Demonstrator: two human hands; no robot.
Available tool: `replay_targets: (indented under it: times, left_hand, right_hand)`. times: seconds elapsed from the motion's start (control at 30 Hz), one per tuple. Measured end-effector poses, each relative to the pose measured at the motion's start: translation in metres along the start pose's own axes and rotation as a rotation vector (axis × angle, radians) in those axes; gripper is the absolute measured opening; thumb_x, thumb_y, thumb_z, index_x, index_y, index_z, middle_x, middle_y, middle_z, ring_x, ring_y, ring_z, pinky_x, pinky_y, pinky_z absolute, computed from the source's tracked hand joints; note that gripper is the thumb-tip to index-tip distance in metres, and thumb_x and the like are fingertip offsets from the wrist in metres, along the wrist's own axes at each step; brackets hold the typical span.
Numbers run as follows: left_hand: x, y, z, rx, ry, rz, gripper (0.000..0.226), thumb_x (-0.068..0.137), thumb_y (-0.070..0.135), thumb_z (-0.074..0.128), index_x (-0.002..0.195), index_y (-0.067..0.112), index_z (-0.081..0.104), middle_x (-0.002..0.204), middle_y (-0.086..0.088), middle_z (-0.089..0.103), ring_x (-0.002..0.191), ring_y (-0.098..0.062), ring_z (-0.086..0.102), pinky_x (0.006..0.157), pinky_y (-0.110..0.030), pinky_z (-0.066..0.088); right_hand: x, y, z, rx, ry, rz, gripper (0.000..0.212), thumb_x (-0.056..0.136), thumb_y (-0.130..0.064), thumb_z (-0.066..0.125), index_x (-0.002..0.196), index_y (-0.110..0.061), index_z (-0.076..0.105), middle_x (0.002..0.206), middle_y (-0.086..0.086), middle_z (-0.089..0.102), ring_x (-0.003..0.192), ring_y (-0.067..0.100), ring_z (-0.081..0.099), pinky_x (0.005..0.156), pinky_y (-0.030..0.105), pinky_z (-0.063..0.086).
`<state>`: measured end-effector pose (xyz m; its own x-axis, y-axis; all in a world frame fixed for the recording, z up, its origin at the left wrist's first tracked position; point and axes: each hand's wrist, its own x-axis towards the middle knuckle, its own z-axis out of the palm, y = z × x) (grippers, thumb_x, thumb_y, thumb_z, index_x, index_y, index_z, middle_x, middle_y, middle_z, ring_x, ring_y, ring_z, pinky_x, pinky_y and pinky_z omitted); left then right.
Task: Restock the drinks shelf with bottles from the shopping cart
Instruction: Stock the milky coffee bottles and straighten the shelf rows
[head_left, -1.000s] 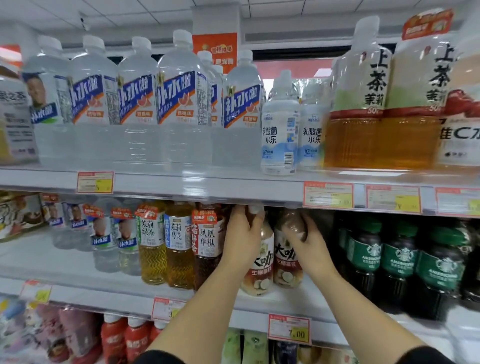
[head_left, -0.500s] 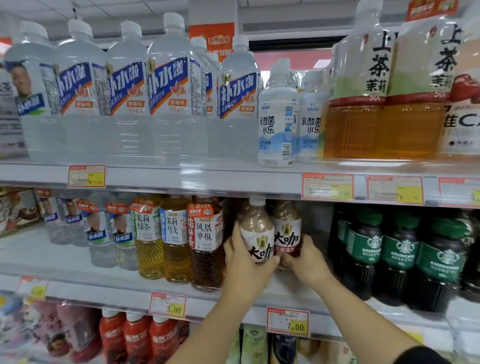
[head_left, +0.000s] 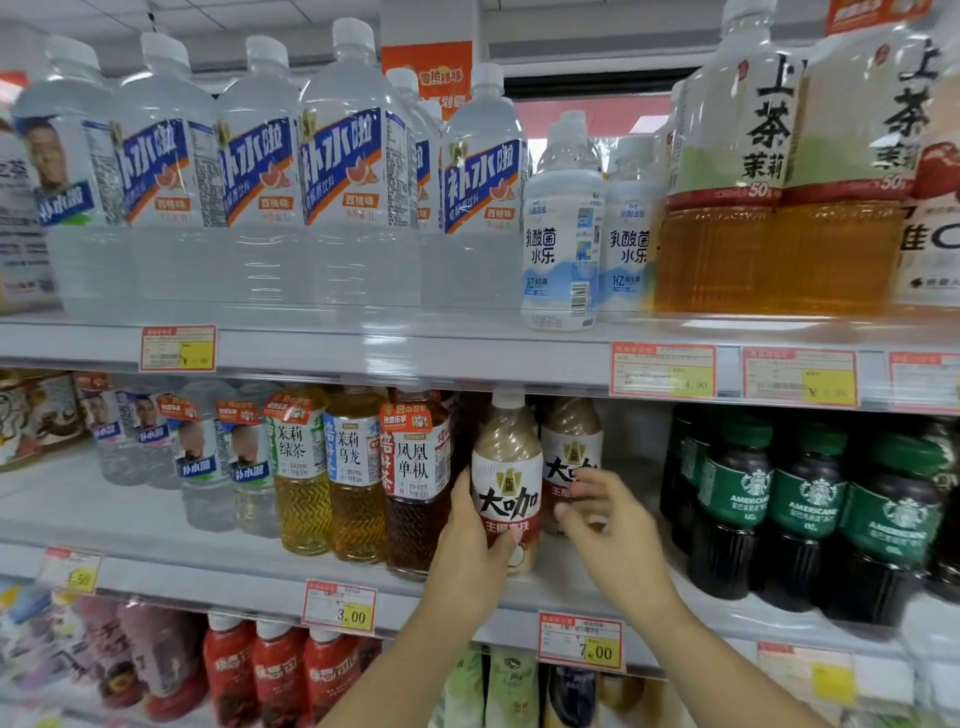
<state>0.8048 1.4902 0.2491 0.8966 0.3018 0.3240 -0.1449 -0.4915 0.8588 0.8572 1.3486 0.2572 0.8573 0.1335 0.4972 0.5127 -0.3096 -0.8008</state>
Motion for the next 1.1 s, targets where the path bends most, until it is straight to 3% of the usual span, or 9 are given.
replay_targets:
  times: [0.07, 0.13, 0.23, 0.5, 0.6, 0.67, 0.73, 0.87, 1.1]
  left_hand:
    - [0.000, -0.001, -0.001, 0.026, -0.003, 0.017, 0.077, 0.089, 0.009, 0.059, 0.146, 0.027, 0.011, 0.138, 0.003, 0.049, 0.123, -0.010, 0.047, 0.102, -0.029, 0.039]
    - [-0.001, -0.001, -0.001, 0.047, 0.001, 0.036, 0.080, 0.089, 0.010, 0.058, 0.148, 0.030, 0.008, 0.142, 0.003, 0.044, 0.127, -0.011, 0.044, 0.105, -0.033, 0.039]
    - [-0.001, -0.001, -0.001, 0.077, -0.009, 0.060, 0.086, 0.089, 0.014, 0.058, 0.149, 0.030, -0.002, 0.150, 0.003, 0.031, 0.134, -0.013, 0.035, 0.110, -0.038, 0.034]
    - [-0.003, -0.001, -0.003, 0.113, -0.055, 0.024, 0.086, 0.094, 0.020, 0.051, 0.147, 0.023, -0.017, 0.157, -0.003, 0.015, 0.137, -0.018, 0.030, 0.111, -0.032, 0.028]
    - [-0.026, -0.001, -0.007, 0.139, -0.032, 0.097, 0.080, 0.095, 0.022, 0.049, 0.148, 0.022, -0.011, 0.156, 0.001, 0.013, 0.138, -0.012, 0.027, 0.107, -0.023, 0.026]
    - [-0.053, -0.009, -0.015, 0.133, 0.012, 0.184, 0.070, 0.095, 0.021, 0.048, 0.147, 0.030, 0.002, 0.151, 0.014, 0.017, 0.136, -0.002, 0.024, 0.105, -0.011, 0.022]
    - [-0.083, -0.029, -0.027, 0.144, 0.065, 0.259, 0.059, 0.095, 0.020, 0.047, 0.143, 0.035, 0.016, 0.139, 0.019, 0.026, 0.128, 0.006, 0.027, 0.099, -0.001, 0.022]
    - [-0.136, -0.104, -0.043, 0.211, 0.136, 0.236, 0.034, 0.094, 0.015, 0.045, 0.126, 0.017, 0.052, 0.118, 0.011, 0.045, 0.108, -0.001, 0.045, 0.089, -0.005, 0.033]
    - [-0.266, -0.262, -0.043, 0.270, 0.142, -0.340, 0.026, 0.088, 0.003, 0.050, 0.108, 0.010, 0.064, 0.104, -0.006, 0.064, 0.090, -0.013, 0.057, 0.074, -0.023, 0.042]
  right_hand:
    - [-0.008, -0.005, 0.004, 0.027, -0.273, 0.017, 0.056, 0.078, -0.021, 0.072, 0.127, -0.030, 0.045, 0.109, -0.014, 0.060, 0.094, -0.001, 0.059, 0.073, 0.006, 0.044]
    - [-0.010, -0.004, 0.010, 0.013, -0.386, -0.023, 0.062, 0.075, -0.026, 0.075, 0.128, -0.034, 0.043, 0.109, -0.020, 0.061, 0.097, -0.005, 0.060, 0.082, 0.011, 0.048]
    - [-0.007, 0.000, 0.018, -0.023, -0.336, -0.031, 0.064, 0.074, -0.023, 0.074, 0.131, -0.029, 0.045, 0.112, -0.016, 0.062, 0.101, 0.002, 0.062, 0.090, 0.027, 0.052]
    - [-0.011, 0.005, 0.029, -0.187, -0.215, -0.034, 0.054, 0.077, -0.030, 0.069, 0.126, -0.030, 0.047, 0.111, -0.011, 0.064, 0.096, 0.007, 0.063, 0.084, 0.035, 0.054]
    - [-0.028, 0.001, 0.025, -0.251, -0.066, -0.150, 0.053, 0.078, -0.030, 0.068, 0.128, -0.029, 0.047, 0.116, -0.013, 0.058, 0.106, 0.004, 0.054, 0.089, 0.027, 0.047]
    - [-0.049, -0.003, 0.022, -0.223, 0.038, -0.289, 0.040, 0.082, -0.024, 0.063, 0.122, -0.023, 0.054, 0.110, -0.013, 0.056, 0.101, 0.001, 0.050, 0.088, 0.020, 0.042]
    - [-0.078, 0.003, 0.027, -0.213, 0.018, -0.401, 0.027, 0.084, -0.023, 0.054, 0.109, -0.016, 0.061, 0.101, -0.010, 0.059, 0.092, 0.004, 0.052, 0.082, 0.020, 0.042]
    - [-0.148, 0.044, 0.065, -0.255, -0.299, -0.437, 0.020, 0.086, -0.018, 0.050, 0.091, -0.008, 0.067, 0.086, 0.000, 0.065, 0.077, 0.006, 0.053, 0.072, 0.017, 0.043]
    - [-0.269, 0.157, 0.150, -0.392, -0.937, -0.021, 0.023, 0.082, -0.025, 0.052, 0.093, -0.013, 0.068, 0.095, 0.004, 0.068, 0.090, 0.017, 0.061, 0.079, 0.025, 0.047]
